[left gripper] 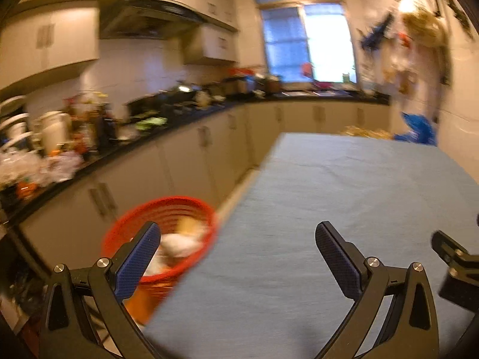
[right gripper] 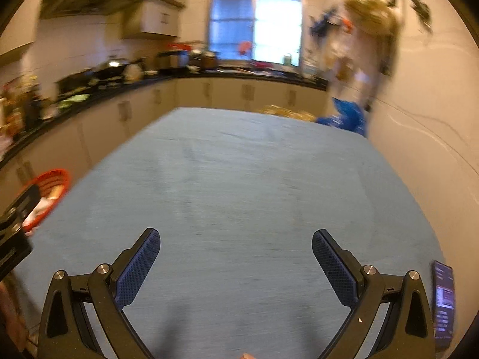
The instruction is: Collect trash
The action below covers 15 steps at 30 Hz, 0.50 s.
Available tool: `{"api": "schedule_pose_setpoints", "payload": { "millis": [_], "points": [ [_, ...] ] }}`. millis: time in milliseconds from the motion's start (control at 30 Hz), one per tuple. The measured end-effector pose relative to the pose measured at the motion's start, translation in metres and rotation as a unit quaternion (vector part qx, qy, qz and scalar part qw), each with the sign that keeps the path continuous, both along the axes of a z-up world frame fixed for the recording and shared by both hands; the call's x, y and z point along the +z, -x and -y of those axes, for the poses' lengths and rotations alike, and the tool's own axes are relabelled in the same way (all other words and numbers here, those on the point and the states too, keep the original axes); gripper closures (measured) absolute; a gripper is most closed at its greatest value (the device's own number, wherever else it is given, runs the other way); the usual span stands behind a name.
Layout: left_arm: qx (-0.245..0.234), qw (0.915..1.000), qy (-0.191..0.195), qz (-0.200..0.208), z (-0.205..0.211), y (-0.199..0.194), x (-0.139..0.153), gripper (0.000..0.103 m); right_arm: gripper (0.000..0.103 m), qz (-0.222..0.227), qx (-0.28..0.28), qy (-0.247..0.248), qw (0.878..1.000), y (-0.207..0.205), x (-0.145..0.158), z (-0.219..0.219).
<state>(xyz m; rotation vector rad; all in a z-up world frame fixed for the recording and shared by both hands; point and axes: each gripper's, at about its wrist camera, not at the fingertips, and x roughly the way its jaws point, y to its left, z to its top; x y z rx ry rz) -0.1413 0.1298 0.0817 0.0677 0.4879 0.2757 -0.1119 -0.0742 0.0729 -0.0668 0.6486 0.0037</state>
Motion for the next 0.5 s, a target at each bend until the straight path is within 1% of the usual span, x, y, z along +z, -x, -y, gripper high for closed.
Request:
{"api": "schedule_pose_setpoints", "payload": {
  "millis": [100,167,233,267,333,400,500],
  "points": [
    [-0.056,0.9969,0.026,-0.05,0.03,-0.03,-0.009,0.0,0.0,-0.023,-0.058,-0.004,0.998,-0.017,-0.006,0.039],
    [-0.094,0.9907,0.043,-0.089,0.051,-0.052,-0.018,0.0,0.0,-0.039,-0.087,-0.012,0.995,-0.024,-0.011,0.062],
    [-0.118,0.9845,0.046,-0.121,0.074,-0.073,-0.029,0.0,0.0,-0.055,-0.111,-0.015,0.992,-0.033,-0.017,0.079],
    [-0.126,0.9818,0.048,-0.134,0.082,-0.081,-0.033,0.0,0.0,-0.063,-0.118,-0.011,0.991,-0.037,-0.02,0.084],
    [-0.147,0.9732,0.054,-0.168,0.1,-0.098,-0.045,0.0,0.0,-0.078,-0.13,-0.006,0.988,-0.044,-0.025,0.092],
    [-0.156,0.9681,0.064,-0.186,0.11,-0.109,-0.054,0.0,0.0,-0.09,-0.139,-0.001,0.986,-0.051,-0.031,0.1],
    [-0.161,0.9616,0.064,-0.213,0.118,-0.124,-0.065,0.0,0.0,-0.114,-0.138,-0.007,0.984,-0.062,-0.039,0.104]
  ]
}}
